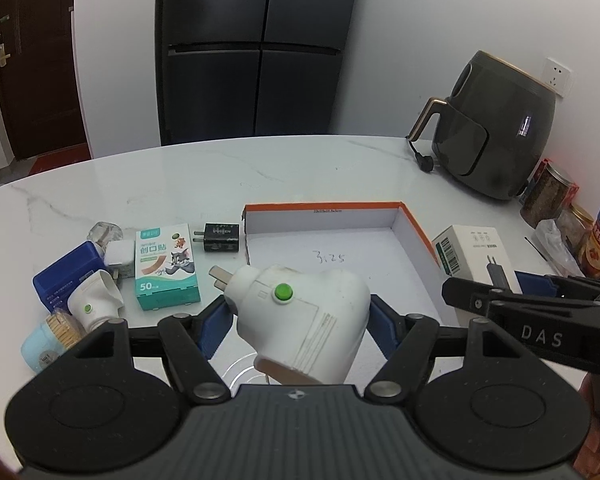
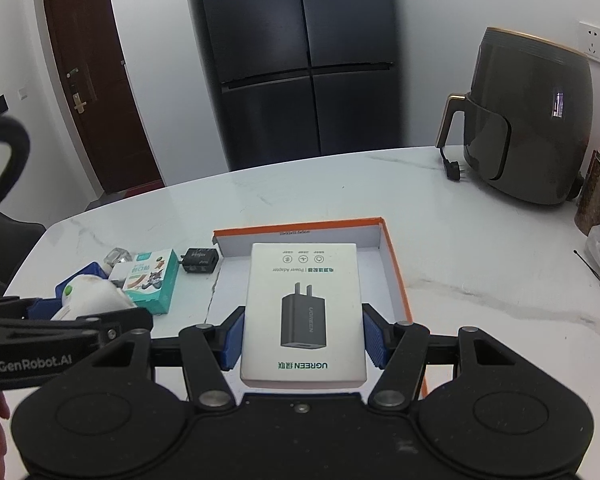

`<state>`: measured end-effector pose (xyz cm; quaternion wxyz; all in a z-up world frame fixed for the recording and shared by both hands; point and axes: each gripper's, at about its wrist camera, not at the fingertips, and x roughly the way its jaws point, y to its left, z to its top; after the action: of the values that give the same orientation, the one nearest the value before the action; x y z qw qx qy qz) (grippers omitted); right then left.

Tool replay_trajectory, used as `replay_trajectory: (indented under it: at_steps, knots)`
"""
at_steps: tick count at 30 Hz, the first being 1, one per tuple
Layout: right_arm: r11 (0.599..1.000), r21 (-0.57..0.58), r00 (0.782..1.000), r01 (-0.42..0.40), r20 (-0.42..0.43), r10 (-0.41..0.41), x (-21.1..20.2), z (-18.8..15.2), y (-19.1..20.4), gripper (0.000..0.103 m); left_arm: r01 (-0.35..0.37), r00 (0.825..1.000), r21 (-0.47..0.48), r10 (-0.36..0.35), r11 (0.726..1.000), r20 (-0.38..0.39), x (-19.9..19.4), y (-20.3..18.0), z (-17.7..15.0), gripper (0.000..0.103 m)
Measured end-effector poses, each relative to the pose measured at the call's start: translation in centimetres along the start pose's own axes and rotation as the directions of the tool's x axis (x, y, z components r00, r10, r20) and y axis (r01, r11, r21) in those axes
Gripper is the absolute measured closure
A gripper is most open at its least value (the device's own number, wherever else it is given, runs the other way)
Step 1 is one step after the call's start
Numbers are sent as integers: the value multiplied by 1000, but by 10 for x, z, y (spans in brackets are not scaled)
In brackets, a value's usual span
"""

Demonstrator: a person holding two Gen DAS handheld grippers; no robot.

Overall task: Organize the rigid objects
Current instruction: 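Carry the adapter and the UGREEN box toward the open white box with both grippers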

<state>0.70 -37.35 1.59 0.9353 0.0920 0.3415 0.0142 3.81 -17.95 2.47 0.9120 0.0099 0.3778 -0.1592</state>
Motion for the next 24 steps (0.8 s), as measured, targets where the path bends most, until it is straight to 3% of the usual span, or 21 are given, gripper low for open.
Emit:
replay_trajectory:
  at_steps: [24]
  knots:
    - [999,-24,1000,-21,-11,21,20,19,-13,32,-13,1000,-21,13,1000,6,12,-5,6,30]
